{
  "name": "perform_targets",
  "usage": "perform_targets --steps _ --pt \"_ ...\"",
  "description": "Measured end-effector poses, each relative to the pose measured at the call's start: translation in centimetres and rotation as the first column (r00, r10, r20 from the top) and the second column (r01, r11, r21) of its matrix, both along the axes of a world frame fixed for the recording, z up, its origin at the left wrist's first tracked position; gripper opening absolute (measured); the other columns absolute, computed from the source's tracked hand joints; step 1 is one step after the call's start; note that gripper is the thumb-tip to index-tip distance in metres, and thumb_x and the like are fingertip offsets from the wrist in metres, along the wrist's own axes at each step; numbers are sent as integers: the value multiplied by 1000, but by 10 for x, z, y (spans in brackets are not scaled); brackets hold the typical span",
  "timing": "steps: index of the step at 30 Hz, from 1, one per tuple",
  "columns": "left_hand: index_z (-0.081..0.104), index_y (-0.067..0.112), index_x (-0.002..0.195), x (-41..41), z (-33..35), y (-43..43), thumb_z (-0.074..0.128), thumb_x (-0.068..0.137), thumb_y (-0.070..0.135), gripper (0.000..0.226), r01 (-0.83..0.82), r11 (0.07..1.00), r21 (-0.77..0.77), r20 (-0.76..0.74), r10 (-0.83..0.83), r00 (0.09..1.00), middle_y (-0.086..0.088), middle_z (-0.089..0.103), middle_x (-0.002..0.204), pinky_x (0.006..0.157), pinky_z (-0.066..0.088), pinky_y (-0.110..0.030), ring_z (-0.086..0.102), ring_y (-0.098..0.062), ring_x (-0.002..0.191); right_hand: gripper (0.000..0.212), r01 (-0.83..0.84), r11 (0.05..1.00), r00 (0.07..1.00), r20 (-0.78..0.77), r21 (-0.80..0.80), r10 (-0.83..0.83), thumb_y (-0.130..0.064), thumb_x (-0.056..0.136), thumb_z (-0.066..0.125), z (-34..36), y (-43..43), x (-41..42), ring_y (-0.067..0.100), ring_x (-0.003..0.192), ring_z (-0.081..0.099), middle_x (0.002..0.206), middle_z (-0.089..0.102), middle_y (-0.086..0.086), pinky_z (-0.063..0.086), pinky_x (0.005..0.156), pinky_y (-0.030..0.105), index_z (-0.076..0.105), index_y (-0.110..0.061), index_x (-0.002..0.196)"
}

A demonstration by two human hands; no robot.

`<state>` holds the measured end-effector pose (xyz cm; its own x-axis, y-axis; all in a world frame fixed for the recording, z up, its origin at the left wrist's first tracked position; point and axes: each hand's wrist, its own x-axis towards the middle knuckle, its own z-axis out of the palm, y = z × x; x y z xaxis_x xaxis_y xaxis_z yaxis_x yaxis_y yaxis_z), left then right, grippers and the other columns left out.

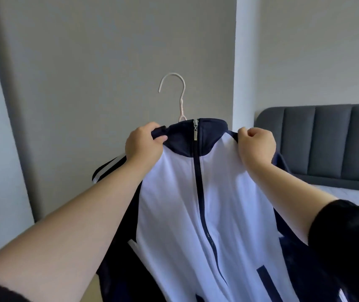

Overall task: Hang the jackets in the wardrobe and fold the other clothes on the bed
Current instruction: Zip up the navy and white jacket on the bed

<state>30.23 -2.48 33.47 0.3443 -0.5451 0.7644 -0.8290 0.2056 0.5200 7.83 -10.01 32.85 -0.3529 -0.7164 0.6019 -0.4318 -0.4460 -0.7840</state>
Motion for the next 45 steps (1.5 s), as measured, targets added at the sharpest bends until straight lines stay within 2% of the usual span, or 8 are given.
perform_targets --steps 8,12,18,29,36,40,42,45 --pt "63 28 85 52 64 58 69 80 11 19 29 992 -121 17 -27 999 20 58 71 59 38 -14 56 -5 69 26 -579 804 770 -419 -139 482 -32 95 46 89 70 69 10 90 53 100 60 -7 37 67 15 62 -24 114" --pt "67 21 85 66 56 73 71 77 8 15 28 996 -79 22 -27 999 16 60 71 61 40 -12 58 -12 74 40 -558 813 580 -624 164 524 -40 97 48 95 90 99 14 58 46 59 50 -4 35 53 22 58 -14 68" --pt "64 24 78 91 24 96 73 76 4 22 14 1000 6 0 -14 1000 17 59 69 57 37 -4 56 -11 71 37 -584 703 420 -590 406 689 -40 93 54 77 106 126 15 61 45 62 50 -2 36 59 25 60 -10 72" --pt "70 22 88 97 1 113 72 75 6 21 109 984 138 43 -116 992 4 69 81 74 46 -21 63 -14 80 40 -409 851 670 -526 328 524 -37 96 40 45 117 162 22 62 49 70 54 6 36 56 27 59 -6 78" --pt "62 11 76 129 -1 128 59 86 8 11 -282 959 -17 326 272 905 1 54 64 54 32 -31 50 -26 69 41 -455 890 831 -356 4 427 -22 89 43 39 111 146 22 48 29 47 32 2 26 51 30 33 -14 50" --pt "42 18 65 144 -8 137 56 88 14 27 -539 806 243 602 310 735 2 41 62 54 24 -29 45 -29 70 35 -394 896 745 -501 204 442 -22 91 44 38 108 150 27 60 47 60 52 8 37 61 31 57 -6 63" --pt "42 16 61 154 -11 138 57 87 10 31 -517 785 341 536 290 793 2 42 61 53 24 -27 44 -27 70 34 -417 879 711 -520 232 474 -22 91 44 37 106 153 25 60 47 61 54 7 37 59 30 58 -6 64" --pt "65 21 90 155 -5 141 59 87 7 16 -6 891 453 42 -15 999 7 63 81 67 41 -20 58 -14 78 39 -478 851 673 -531 220 515 -22 92 44 35 109 156 17 53 47 56 53 0 36 52 25 55 -13 55"
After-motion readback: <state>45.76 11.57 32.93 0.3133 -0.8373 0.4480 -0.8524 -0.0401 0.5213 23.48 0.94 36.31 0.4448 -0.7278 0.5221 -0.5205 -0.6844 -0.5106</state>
